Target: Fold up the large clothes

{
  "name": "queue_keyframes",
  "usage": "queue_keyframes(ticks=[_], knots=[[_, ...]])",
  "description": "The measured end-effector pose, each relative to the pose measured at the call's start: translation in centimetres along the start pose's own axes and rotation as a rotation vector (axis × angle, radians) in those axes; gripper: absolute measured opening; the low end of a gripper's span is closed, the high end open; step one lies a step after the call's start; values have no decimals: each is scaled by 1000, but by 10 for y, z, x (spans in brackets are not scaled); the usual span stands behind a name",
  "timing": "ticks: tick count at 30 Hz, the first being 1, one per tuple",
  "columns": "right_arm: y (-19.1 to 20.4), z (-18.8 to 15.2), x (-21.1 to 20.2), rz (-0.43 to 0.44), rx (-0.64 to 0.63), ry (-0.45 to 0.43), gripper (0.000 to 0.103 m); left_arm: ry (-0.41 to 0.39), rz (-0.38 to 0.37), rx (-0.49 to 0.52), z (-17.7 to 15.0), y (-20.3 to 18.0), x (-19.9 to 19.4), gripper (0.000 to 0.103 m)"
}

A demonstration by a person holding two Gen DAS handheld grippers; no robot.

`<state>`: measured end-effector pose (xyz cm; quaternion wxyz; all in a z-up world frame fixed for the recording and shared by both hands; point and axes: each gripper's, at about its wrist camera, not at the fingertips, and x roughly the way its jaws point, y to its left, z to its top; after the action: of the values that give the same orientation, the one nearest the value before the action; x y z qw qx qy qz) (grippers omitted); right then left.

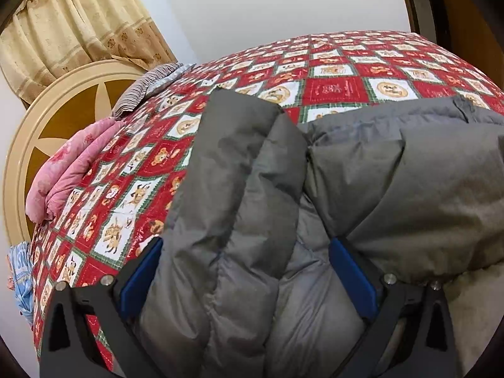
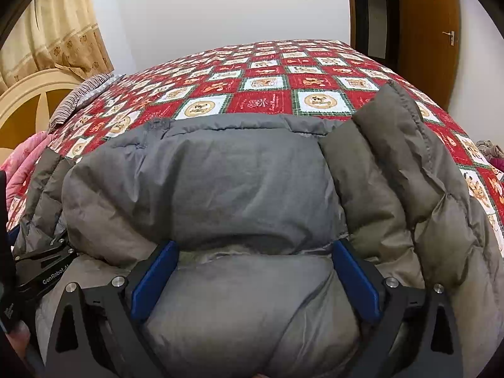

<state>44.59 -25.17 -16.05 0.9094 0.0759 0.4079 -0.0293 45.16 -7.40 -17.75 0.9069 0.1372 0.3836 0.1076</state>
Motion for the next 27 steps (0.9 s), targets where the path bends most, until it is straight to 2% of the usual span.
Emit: queue_keyframes(ticks=[27], knots=[[14, -3, 17, -87, -68, 62, 102, 18, 19, 25, -2, 2, 2, 103]])
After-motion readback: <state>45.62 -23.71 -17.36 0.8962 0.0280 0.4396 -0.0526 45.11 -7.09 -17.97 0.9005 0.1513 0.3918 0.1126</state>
